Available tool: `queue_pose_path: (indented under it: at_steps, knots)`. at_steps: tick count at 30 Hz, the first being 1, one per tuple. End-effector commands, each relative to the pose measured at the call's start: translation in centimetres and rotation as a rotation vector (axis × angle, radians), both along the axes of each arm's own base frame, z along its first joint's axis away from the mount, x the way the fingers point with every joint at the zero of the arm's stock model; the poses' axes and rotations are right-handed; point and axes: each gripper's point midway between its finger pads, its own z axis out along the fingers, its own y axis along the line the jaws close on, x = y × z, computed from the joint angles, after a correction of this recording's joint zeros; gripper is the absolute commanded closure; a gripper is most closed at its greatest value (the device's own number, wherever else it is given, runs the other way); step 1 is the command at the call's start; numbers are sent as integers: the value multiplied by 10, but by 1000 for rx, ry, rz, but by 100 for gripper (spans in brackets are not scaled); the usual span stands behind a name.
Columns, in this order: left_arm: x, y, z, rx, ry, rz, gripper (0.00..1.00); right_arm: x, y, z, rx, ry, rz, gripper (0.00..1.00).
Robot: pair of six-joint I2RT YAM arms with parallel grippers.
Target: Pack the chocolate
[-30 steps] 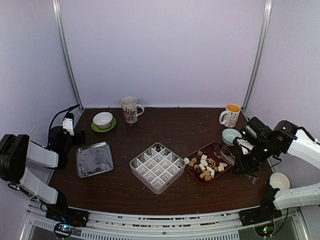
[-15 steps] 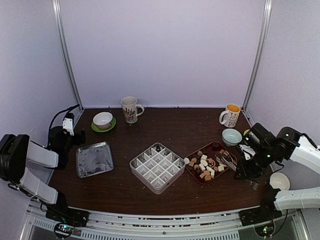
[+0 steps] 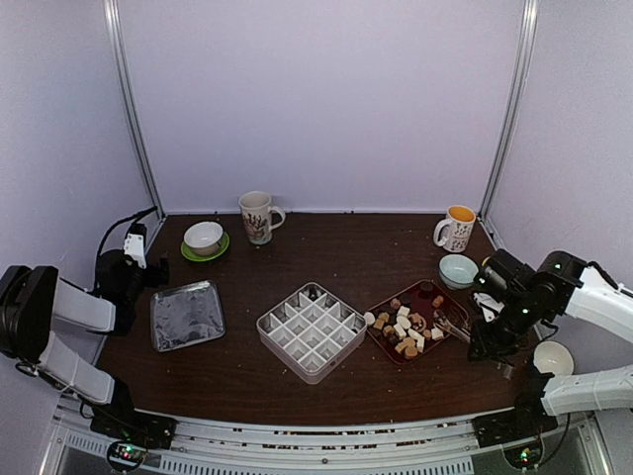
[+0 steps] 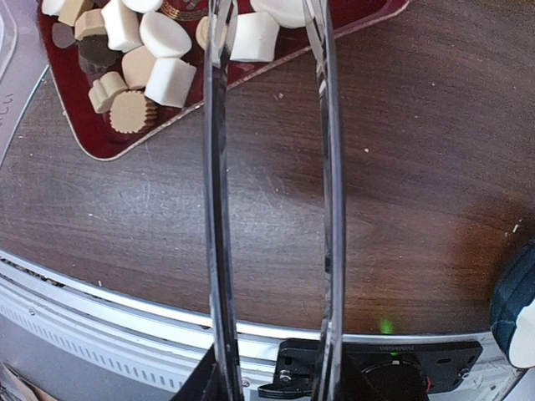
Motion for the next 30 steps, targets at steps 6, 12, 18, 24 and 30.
queue_pose_path:
  at_steps: [6, 12, 18, 24, 30]
  knots:
    - [2, 3, 13, -2, -58, 8, 2, 5, -13, -7, -91, 4, -9, 64]
    - [2, 3, 13, -2, -57, 9, 2, 5, -18, -8, -137, 22, 11, 65]
    - [1, 3, 13, -2, -59, 9, 2, 5, -25, 0, -163, 4, 4, 64]
    - [2, 3, 13, -2, -57, 8, 2, 1, -27, -3, -180, 35, 10, 64]
    - [2, 3, 13, -2, -58, 8, 2, 9, -13, -6, -135, 31, 26, 64]
